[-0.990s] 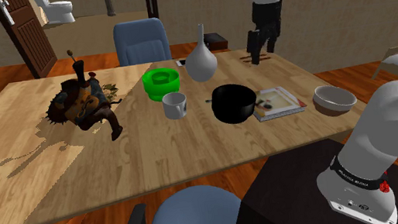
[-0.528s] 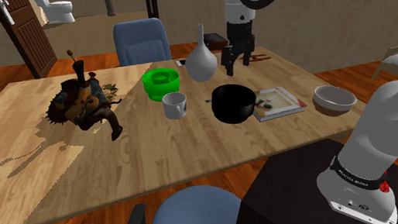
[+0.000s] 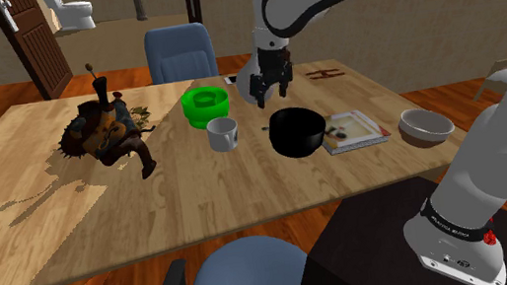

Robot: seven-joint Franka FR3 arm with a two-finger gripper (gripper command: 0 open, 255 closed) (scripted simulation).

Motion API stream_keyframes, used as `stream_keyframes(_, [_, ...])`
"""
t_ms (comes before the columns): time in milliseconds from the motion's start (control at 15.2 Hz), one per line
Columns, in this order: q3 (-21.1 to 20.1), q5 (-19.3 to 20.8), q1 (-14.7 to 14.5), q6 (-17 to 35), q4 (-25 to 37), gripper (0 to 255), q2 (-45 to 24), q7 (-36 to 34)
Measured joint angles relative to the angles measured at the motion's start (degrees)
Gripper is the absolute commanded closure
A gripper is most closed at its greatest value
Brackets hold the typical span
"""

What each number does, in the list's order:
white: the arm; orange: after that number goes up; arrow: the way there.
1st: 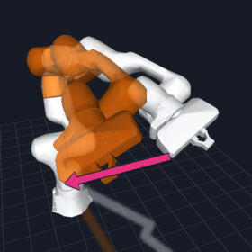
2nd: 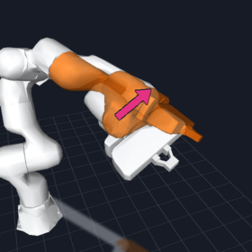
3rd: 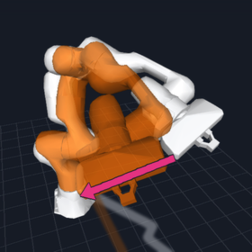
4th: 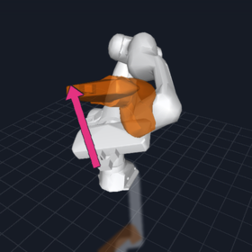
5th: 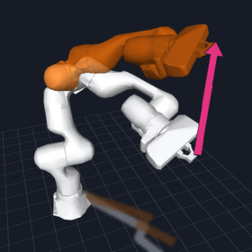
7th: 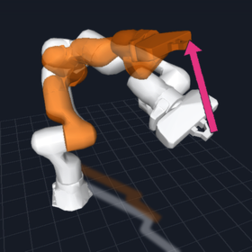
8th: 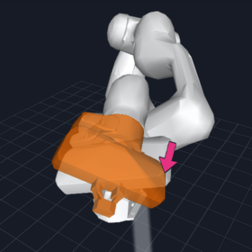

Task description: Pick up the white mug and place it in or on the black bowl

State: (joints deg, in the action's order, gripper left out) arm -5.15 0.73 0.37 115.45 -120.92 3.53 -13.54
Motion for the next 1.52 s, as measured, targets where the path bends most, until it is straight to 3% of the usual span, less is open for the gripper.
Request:
stream_keyframes(330, [-0.23,-0.72,-0.25,4.86,6.42,0,-10.24,-1.35])
stream_keyframes(792, [-0.33,-1.52,-0.75,7.63,20.32,0,-25.43,-2.82])
stream_keyframes(1518, [-0.26,-1.46,-1.00,12.39,20.50,0,-30.14,-3.02])
